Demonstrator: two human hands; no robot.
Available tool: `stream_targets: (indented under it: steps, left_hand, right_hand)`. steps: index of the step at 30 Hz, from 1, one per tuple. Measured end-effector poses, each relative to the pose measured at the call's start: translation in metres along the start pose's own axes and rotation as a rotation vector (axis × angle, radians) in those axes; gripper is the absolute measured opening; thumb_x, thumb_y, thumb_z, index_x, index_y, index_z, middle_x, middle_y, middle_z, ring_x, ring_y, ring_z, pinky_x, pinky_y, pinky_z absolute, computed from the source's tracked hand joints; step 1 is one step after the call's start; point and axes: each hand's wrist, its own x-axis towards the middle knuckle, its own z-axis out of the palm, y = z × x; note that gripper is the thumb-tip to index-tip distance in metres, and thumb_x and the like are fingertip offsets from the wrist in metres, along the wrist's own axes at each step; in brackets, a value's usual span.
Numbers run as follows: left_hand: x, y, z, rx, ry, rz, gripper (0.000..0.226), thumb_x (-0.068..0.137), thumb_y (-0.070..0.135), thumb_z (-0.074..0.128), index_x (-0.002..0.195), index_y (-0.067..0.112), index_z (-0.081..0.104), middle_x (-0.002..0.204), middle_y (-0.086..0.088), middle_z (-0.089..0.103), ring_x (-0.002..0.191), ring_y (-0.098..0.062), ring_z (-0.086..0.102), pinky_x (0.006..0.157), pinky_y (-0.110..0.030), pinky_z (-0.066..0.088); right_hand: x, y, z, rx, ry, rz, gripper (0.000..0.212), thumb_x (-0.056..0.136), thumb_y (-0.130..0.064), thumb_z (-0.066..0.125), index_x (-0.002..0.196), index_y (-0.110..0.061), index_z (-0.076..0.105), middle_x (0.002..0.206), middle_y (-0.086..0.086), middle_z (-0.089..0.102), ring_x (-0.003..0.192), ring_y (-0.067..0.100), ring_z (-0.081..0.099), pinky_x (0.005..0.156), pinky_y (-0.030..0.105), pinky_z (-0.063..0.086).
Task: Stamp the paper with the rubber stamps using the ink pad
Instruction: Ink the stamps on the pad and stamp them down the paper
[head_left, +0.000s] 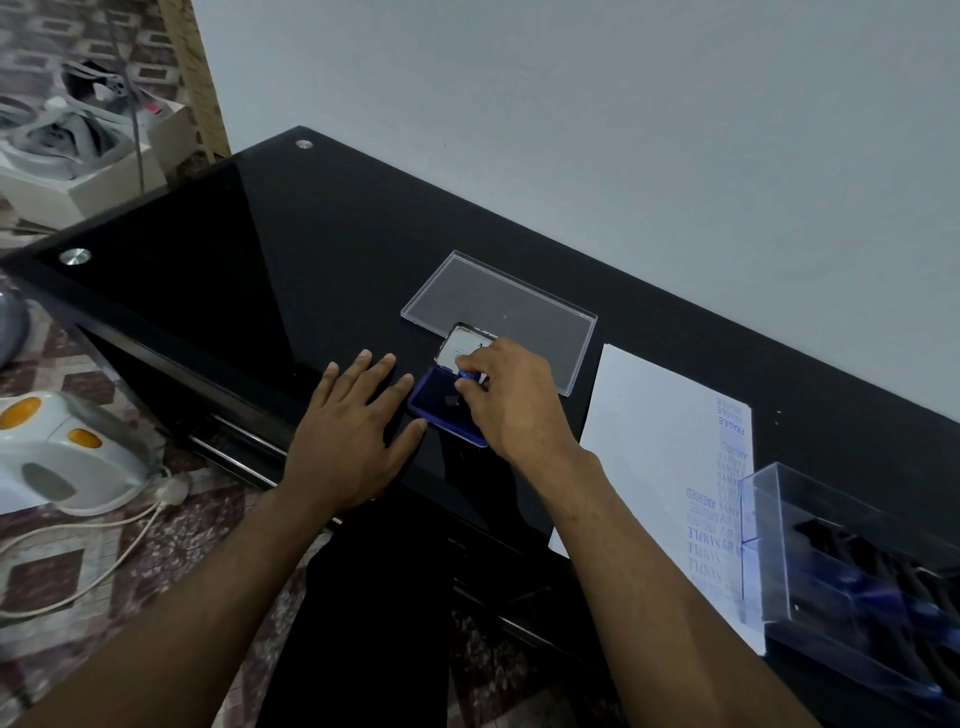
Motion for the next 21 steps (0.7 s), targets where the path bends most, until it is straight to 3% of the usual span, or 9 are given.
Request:
stream_targets:
  steps: [9,21]
  left_hand:
    - [-0.0001,0.0014,-0.0024,-0.012,0.003,0.0,0.069,0.097,0.066,0.027,0.147,0.023,0.049,0.16,-0.005,0.037,0.152,-0.023,0.022,0.124,-0.051,0.015]
    - [0.0001,0.0017,-0.0038,-0.02,-0.01,-0.005,0.069,0.097,0.066,0.026,0.148,0.023,0.048,0.16,-0.005,0.037,0.153,-0.023,0.02,0.124,-0.051,0.014]
  right_hand:
    - [0.0004,0.0033,0.0015,0.01,-0.003,0.025,0.014,0.087,-0.02,0.07,0.1,-0.017,0.072,0.103,-0.002,0.065,0.089,0.008,0.058,0.083,0.024,0.053]
    - [0.0002,0.0024,-0.0002,0.012,-0.034,0.053,0.021,0.09,-0.022,0.068,0.11,-0.019,0.073,0.111,-0.002,0.067,0.093,0.008,0.059,0.084,0.018,0.045]
